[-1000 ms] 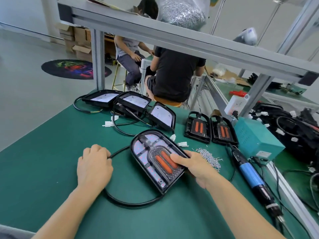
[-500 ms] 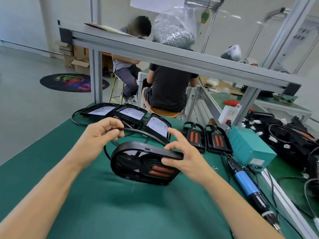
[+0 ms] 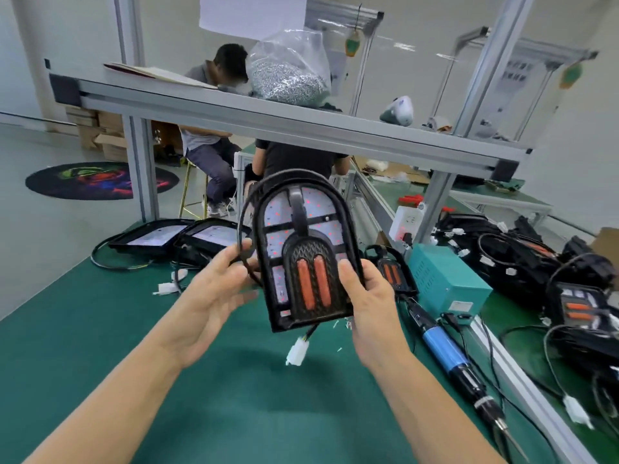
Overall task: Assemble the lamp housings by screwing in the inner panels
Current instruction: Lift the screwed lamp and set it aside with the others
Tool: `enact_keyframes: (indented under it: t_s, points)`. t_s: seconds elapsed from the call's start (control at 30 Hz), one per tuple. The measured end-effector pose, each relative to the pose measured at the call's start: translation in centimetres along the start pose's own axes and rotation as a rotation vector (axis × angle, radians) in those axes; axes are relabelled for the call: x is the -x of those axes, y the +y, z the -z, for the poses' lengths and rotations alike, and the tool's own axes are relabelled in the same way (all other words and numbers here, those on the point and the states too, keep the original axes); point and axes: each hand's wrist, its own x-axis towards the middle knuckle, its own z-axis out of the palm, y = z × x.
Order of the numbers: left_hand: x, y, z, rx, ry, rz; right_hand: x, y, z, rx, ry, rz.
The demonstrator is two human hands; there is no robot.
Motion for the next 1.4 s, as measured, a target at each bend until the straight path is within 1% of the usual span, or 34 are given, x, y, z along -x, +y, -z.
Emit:
enact_keyframes:
  t_s: [0.1,0.2,0.3,0.37,0.47,0.53,0.67,0.77,0.83,0.93,1.03,1.13,1.27,1.4]
  points:
    - [-0.5,-1.9,-4.1,-0.016,-0.081,-0.026,0.1,-0.7,0.9,-0.047,0.088,-0.051]
    - [-1.7,-2.7,-7.8,-0.058,0.001,-0.095,0.5,-1.0,2.5,-0.026,0.18,-0.049]
    - [-3.0,-3.1,-10.8,-0.096,0.074,-0.078,1.2,-1.6,4.2,0.017,0.245,-0.076]
    - [-3.9,-3.3,-12.2,-0.131,0.103,-0.04,1.7,-2.2,5.5,0.032,0.247,-0.115]
    - [-5.1,-4.0,-14.2,-0.149,0.077,0.082,2.6,-3.0,7.8,0.067,0.247,-0.141]
    - [-5.7,-4.7,-15.7,-0.135,0.041,0.162,3.2,-3.7,9.4,0.097,0.27,-0.125]
    - [-6.7,-6.0,-19.1,-0.137,-0.055,0.266,3.8,-5.6,13.1,0.129,0.322,-0.107]
    - [-7.4,-6.7,-22.0,-0.092,-0.164,0.361,4.2,-7.6,16.4,0.17,0.408,-0.123]
    - [-8.1,-7.1,-24.1,-0.084,-0.202,0.387,4.4,-8.6,18.2,0.201,0.453,-0.139]
    - [-9.3,-7.9,-27.4,-0.08,-0.266,0.422,4.4,-9.5,20.5,0.179,0.513,-0.128]
    - [-10.8,-8.8,-30.5,-0.036,-0.309,0.502,4.1,-9.9,22.4,0.149,0.57,-0.154]
    - [-12.3,-10.0,-33.0,-0.001,-0.312,0.569,3.4,-9.7,24.5,0.152,0.62,-0.164]
    - [-13.6,-11.6,-35.7,0.032,-0.251,0.637,0.9,-8.8,28.0,0.195,0.715,-0.185]
    - [-14.6,-13.0,-37.5,0.161,-0.187,0.691,-1.5,-8.3,30.8,0.255,0.77,-0.2]
